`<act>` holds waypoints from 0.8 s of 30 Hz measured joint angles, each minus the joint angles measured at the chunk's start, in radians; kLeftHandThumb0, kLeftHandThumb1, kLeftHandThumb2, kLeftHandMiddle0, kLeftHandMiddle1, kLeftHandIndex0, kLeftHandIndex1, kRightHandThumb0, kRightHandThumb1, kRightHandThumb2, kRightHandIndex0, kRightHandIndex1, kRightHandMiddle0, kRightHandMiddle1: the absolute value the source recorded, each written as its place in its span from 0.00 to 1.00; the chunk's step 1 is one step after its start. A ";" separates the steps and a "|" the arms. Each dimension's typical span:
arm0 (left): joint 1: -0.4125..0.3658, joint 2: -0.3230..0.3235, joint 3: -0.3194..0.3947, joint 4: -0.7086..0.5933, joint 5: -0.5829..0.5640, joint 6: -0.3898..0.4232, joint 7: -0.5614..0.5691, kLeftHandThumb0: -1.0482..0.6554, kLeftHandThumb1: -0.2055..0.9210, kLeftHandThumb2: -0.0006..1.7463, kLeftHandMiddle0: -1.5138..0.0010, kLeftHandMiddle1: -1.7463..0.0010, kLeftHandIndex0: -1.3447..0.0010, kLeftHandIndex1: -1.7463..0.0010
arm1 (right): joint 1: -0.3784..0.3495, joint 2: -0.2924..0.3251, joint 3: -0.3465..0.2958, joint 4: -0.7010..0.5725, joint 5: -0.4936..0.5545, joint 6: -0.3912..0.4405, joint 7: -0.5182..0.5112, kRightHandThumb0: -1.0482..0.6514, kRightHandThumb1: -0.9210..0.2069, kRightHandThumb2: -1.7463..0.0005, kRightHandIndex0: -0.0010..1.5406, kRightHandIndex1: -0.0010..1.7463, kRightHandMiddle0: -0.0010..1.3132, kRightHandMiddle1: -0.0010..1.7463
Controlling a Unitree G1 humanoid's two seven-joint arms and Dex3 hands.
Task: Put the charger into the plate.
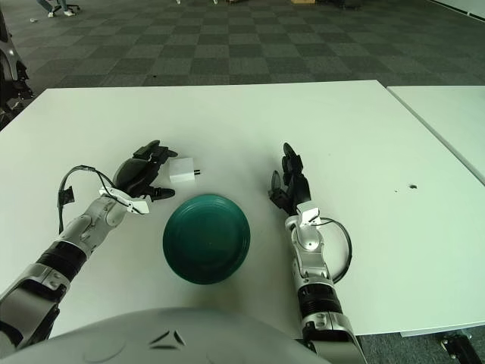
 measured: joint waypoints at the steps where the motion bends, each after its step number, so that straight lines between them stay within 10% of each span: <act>1: -0.006 0.001 -0.003 0.008 0.000 -0.002 -0.005 0.00 1.00 0.35 0.84 1.00 0.96 0.38 | 0.000 0.000 -0.001 0.000 0.000 0.000 0.000 0.13 0.00 0.55 0.05 0.01 0.00 0.16; 24: -0.148 -0.007 -0.037 0.146 -0.026 -0.038 -0.070 0.00 1.00 0.29 0.91 1.00 1.00 0.41 | -0.001 0.003 -0.007 0.002 0.000 0.000 -0.001 0.11 0.00 0.55 0.05 0.00 0.00 0.18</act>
